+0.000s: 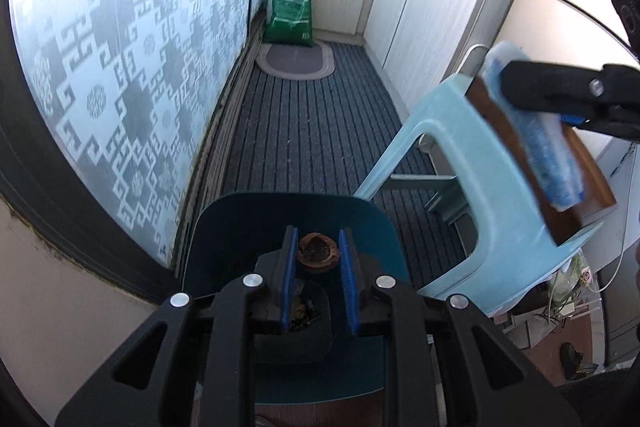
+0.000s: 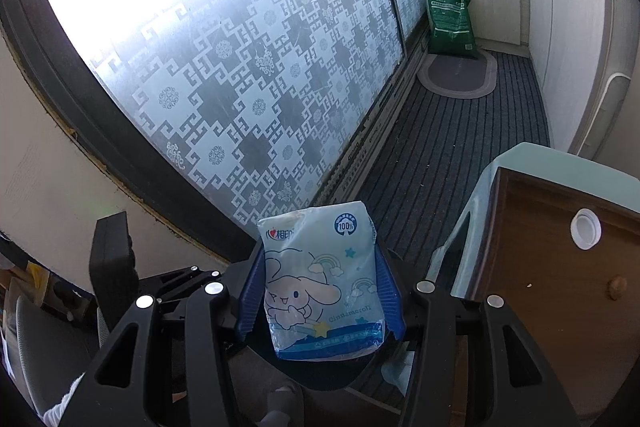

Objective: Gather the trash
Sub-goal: 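Carry both items to the teal bin and open both grippers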

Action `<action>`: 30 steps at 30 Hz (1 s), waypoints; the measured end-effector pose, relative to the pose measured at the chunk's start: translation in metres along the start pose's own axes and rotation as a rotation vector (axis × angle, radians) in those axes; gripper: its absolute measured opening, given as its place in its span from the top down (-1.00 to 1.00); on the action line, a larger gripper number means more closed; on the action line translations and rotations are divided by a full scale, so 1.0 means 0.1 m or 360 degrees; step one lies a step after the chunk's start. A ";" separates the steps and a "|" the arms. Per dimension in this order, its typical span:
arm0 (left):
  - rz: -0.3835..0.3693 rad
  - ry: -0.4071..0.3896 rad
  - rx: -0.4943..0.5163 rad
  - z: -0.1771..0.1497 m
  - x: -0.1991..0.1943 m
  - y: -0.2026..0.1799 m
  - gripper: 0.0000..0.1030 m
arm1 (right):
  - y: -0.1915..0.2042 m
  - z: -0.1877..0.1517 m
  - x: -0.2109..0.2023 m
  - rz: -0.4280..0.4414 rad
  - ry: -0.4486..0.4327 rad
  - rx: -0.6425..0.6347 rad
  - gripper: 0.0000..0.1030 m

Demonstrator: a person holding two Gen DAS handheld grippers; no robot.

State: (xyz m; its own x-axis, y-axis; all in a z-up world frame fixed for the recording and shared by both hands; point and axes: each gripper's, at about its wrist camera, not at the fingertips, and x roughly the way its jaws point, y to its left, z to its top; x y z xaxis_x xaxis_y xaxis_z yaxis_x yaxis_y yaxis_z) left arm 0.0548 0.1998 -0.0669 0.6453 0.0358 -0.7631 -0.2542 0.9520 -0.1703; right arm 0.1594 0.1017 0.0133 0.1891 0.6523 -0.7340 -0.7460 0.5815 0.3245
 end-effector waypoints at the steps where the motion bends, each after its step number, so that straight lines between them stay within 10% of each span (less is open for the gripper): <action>1: 0.0018 0.0015 0.0008 -0.03 0.04 0.02 0.56 | 0.01 0.00 0.04 -0.0002 0.0016 -0.0002 0.01; 14: 0.0058 0.0203 -0.0009 -0.20 0.33 0.09 0.43 | -0.01 -0.08 0.36 -0.0051 0.0160 0.0011 0.01; 18: 0.0108 0.0111 0.0025 -0.15 0.20 0.08 0.12 | 0.00 -0.08 0.39 -0.0065 0.0174 0.0003 0.01; 30: 0.0139 -0.0403 -0.0007 0.10 -0.65 0.03 0.49 | 0.05 -0.17 0.60 -0.0142 0.0238 -0.0044 0.01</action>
State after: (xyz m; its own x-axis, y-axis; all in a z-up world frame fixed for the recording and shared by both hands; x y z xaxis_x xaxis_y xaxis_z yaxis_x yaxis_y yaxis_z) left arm 0.0195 0.2038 -0.0113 0.7801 0.1934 -0.5950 -0.3198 0.9406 -0.1137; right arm 0.1567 0.1358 -0.0394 0.1600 0.5179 -0.8404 -0.7481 0.6190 0.2390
